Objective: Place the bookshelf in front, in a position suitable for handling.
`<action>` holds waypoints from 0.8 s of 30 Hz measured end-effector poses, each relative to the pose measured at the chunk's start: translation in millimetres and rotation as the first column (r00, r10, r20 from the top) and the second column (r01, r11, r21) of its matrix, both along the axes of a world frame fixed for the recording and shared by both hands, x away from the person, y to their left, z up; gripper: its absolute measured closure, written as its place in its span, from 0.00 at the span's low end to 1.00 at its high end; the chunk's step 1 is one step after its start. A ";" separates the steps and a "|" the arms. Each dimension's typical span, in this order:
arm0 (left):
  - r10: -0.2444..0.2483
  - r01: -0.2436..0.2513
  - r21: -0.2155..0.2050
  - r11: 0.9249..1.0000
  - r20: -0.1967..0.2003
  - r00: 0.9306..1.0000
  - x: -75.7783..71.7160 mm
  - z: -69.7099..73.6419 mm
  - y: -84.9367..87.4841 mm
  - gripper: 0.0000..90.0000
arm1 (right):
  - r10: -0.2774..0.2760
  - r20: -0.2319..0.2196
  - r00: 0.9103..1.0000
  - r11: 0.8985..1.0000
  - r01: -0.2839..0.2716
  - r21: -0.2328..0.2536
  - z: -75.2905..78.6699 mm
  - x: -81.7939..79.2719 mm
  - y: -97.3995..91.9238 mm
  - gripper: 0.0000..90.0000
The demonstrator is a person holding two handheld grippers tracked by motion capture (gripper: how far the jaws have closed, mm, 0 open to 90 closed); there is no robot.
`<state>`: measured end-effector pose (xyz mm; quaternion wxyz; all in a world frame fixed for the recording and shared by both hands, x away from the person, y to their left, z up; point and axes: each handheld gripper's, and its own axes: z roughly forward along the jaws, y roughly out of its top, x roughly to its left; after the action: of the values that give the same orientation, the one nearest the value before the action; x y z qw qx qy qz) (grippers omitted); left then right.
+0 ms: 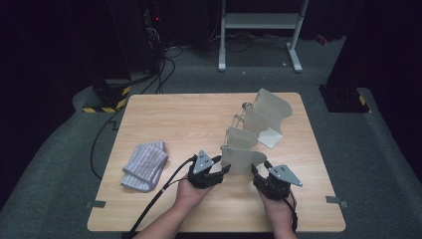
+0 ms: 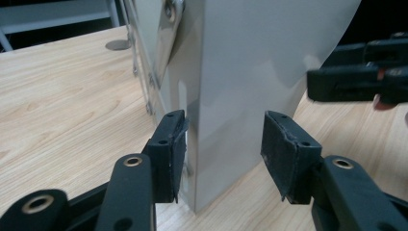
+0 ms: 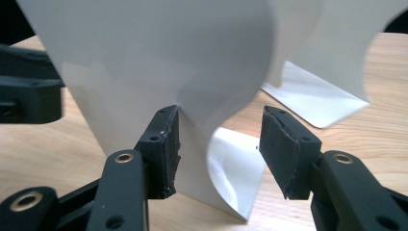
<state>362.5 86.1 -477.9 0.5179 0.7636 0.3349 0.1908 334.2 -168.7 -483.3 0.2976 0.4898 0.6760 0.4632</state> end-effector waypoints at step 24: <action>0.228 -0.229 0.005 0.974 0.024 0.973 -32.5 -10.1 146.8 0.55 | 0.008 0.165 0.986 0.998 0.001 -0.056 64.4 -0.5 22.4 0.49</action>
<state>330.0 232.9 -488.0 0.4933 0.7199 0.4137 0.2593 333.7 -146.3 -419.0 0.3655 0.4399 0.6626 0.4837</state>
